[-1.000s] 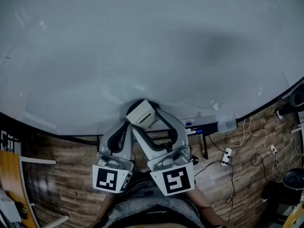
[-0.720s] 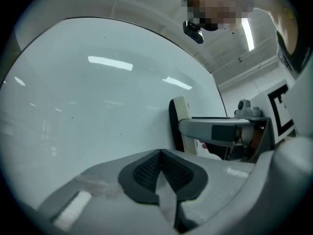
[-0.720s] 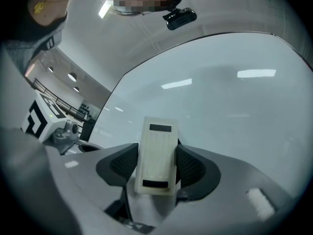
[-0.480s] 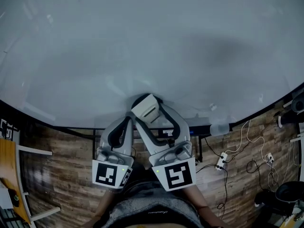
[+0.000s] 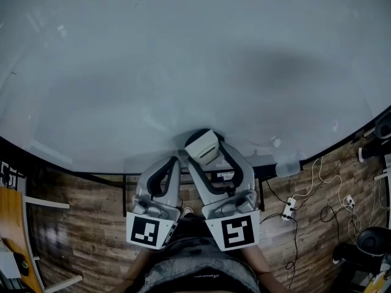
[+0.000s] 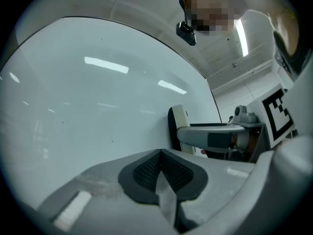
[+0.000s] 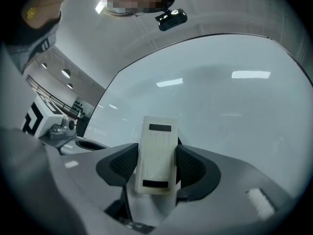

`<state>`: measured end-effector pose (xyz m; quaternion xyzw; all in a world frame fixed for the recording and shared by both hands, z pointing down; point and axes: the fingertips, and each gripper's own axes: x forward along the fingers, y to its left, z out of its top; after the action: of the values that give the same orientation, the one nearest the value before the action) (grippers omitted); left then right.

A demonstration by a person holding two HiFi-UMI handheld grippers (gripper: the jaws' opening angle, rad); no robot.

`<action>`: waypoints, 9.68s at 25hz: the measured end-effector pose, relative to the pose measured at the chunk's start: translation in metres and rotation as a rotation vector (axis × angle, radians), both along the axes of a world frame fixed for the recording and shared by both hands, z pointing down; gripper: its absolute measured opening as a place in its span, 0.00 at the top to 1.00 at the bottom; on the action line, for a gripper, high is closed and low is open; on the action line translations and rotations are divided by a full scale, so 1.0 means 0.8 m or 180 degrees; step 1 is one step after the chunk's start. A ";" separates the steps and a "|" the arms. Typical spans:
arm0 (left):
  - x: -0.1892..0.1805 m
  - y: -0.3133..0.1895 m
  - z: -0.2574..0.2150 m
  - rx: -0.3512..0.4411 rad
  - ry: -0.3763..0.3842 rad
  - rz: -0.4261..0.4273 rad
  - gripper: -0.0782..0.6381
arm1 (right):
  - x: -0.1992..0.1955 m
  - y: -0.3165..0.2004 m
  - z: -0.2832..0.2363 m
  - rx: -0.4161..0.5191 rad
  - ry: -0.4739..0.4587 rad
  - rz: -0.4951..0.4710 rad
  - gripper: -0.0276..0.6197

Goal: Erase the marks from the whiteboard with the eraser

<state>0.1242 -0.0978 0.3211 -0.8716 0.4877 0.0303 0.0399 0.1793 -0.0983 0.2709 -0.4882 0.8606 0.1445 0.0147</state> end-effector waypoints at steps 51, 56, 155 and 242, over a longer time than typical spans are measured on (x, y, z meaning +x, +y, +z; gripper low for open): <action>0.259 -0.014 0.025 -0.0284 0.0001 -0.0067 0.89 | 0.287 -0.023 0.008 0.0012 0.0200 -0.0027 0.57; 0.272 -0.009 0.029 -0.0286 0.0005 -0.0024 0.89 | 0.315 -0.024 0.008 0.0022 0.0249 0.0076 0.57; 0.074 0.034 0.057 -0.0616 -0.0004 0.0301 0.89 | 0.240 -0.018 0.087 -0.0443 0.0033 0.1544 0.57; -0.204 0.010 0.086 -0.0844 0.0045 0.0832 0.89 | -0.128 -0.018 0.116 -0.0698 -0.0221 0.1544 0.57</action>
<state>-0.0392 -0.0895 0.3896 -0.9249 0.3703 -0.0231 -0.0830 0.0766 -0.1131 0.3637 -0.6835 0.7279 0.0328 -0.0439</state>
